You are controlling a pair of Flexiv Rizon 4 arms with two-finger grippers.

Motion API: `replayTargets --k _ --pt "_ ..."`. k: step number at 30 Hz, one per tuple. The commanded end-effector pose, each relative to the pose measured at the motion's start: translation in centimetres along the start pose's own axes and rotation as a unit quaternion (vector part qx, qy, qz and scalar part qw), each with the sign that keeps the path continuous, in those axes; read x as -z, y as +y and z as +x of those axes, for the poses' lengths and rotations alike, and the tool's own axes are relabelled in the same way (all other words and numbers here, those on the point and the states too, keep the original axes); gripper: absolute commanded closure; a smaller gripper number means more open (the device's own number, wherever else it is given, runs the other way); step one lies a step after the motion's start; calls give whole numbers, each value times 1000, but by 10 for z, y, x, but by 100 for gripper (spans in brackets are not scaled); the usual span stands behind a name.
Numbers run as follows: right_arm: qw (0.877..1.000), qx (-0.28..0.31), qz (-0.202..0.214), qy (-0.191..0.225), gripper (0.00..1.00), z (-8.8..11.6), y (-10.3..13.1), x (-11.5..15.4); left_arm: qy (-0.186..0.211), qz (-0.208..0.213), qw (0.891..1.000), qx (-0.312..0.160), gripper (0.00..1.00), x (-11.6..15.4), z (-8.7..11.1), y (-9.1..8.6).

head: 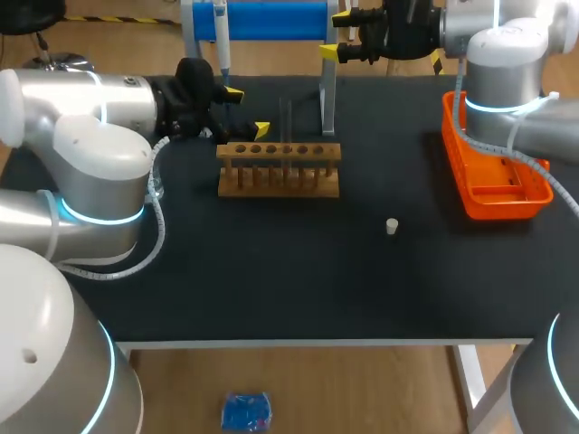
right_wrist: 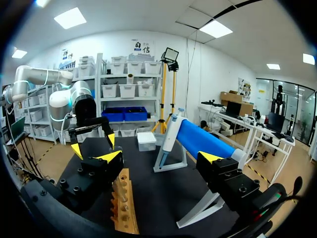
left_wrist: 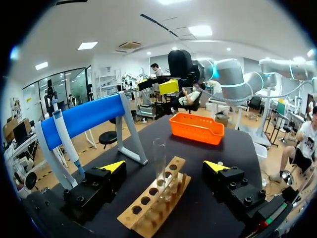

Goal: Invert the test tube, pick up the pipette, mount the tip to pipette, aspirate from beaker and dispense into the tube, eject the tip, return the pipette, and cap with the stopper.

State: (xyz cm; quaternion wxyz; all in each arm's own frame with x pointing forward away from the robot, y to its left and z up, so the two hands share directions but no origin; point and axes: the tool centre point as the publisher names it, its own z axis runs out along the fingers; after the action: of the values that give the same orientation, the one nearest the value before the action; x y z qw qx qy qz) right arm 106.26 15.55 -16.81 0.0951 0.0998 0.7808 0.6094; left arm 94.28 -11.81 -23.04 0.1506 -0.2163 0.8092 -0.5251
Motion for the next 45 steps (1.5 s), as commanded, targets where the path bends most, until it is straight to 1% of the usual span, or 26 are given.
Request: replayTargets --k 1,4,6,8,11,14,17,20,22,24,27,30,32,37,45 --pt "1000 0 2 2 0 -1 1 1 -1 4 1000 -1 0 0 0 2" --pt "1000 0 2 2 0 -1 1 1 -1 4 1000 -1 0 0 0 2" --pt "1000 6 0 17 0 3 1 5 -1 4 1000 -1 0 0 0 2" --pt "1000 14 5 16 0 13 -2 18 -1 4 1000 -1 0 0 0 2" --pt "1000 16 5 17 0 22 -4 36 -1 4 1000 -1 0 0 0 2" --pt "1000 18 7 17 0 41 -10 66 -1 4 1000 -1 0 0 0 2" --pt "1000 23 12 15 0 58 -18 86 -1 4 1000 -1 0 0 0 2" --pt "999 27 19 17 0 81 -31 118 -1 4 1000 -1 0 0 0 2" --pt "999 26 27 13 0 91 -39 134 -1 4 1000 -1 0 0 0 2" --pt "999 28 28 10 0 104 -46 149 -1 4 1000 -1 0 0 0 2" --pt "999 25 33 2 0 117 -57 170 -1 4 1000 -1 0 0 0 2" --pt "999 21 40 -1 0 130 -70 185 -1 4 1000 -1 0 0 0 2" --pt "999 19 47 -5 0 139 -79 192 -1 4 1000 -1 0 0 0 2" --pt "998 13 69 4 0 162 -107 200 -1 4 1000 -1 0 0 0 2" --pt "995 -6 101 1 0 183 -151 198 -1 4 1000 -1 0 0 0 2"
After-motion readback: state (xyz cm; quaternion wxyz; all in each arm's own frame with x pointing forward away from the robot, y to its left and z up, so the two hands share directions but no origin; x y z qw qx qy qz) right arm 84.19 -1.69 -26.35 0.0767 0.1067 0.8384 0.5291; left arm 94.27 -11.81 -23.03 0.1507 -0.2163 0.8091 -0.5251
